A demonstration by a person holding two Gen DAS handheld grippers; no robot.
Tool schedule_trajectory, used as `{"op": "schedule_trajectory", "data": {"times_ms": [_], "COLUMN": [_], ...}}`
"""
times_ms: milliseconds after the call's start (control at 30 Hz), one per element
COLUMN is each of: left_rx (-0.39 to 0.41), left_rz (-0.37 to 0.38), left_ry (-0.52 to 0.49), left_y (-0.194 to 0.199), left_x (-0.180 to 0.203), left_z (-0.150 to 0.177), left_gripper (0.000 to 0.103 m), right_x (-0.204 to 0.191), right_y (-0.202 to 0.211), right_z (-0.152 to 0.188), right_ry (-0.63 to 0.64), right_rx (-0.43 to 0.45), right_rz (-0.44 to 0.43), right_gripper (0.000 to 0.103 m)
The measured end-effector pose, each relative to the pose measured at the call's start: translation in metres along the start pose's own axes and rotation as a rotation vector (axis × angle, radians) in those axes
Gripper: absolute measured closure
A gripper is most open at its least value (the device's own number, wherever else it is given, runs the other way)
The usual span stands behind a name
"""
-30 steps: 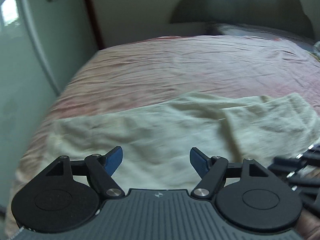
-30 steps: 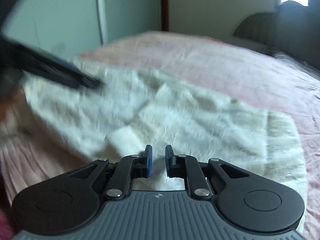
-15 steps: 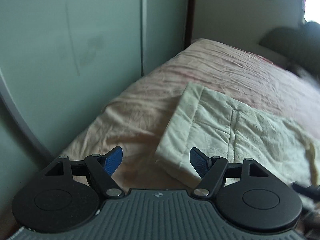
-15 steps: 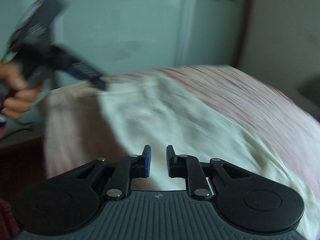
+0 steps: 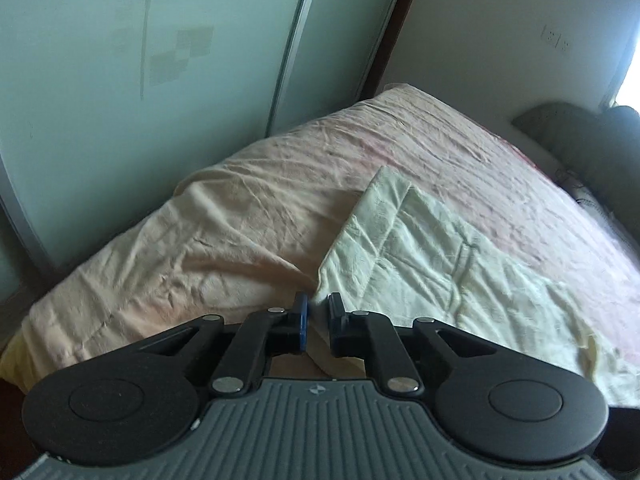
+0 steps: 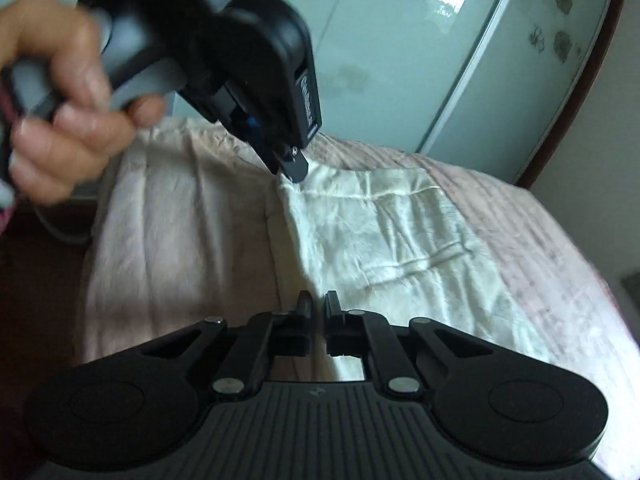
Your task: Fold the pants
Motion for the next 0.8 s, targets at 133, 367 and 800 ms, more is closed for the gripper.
{"op": "schedule_trajectory", "data": {"times_ms": [133, 367, 800], "left_rx": [-0.001, -0.076, -0.239], "left_rz": [-0.001, 0.085, 0.440], "left_ry": [0.003, 0.138, 0.413], "left_y": [-0.004, 0.006, -0.024], "left_x": [-0.005, -0.030, -0.027], "left_z": [0.002, -0.003, 0.008], "left_gripper": [0.090, 0.041, 0.027], "right_x": [-0.008, -0.032, -0.025], "right_y": [-0.002, 0.011, -0.005], "right_z": [0.001, 0.009, 0.002], "right_ry": [0.009, 0.191, 0.170], "right_rx": [0.008, 0.015, 0.040], "right_rz": [0.022, 0.162, 0.202], "right_gripper": [0.093, 0.043, 0.088]}}
Point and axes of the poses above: each gripper's, at about its wrist camera, not at the fingertips, and y roughly against the way its jaws point, x to its right, z to its underside, the point moved 2 cm from there along -y, roughly the way its jaws point, and after that the axes turned 11 degrees about z, right-handed, at the moved point
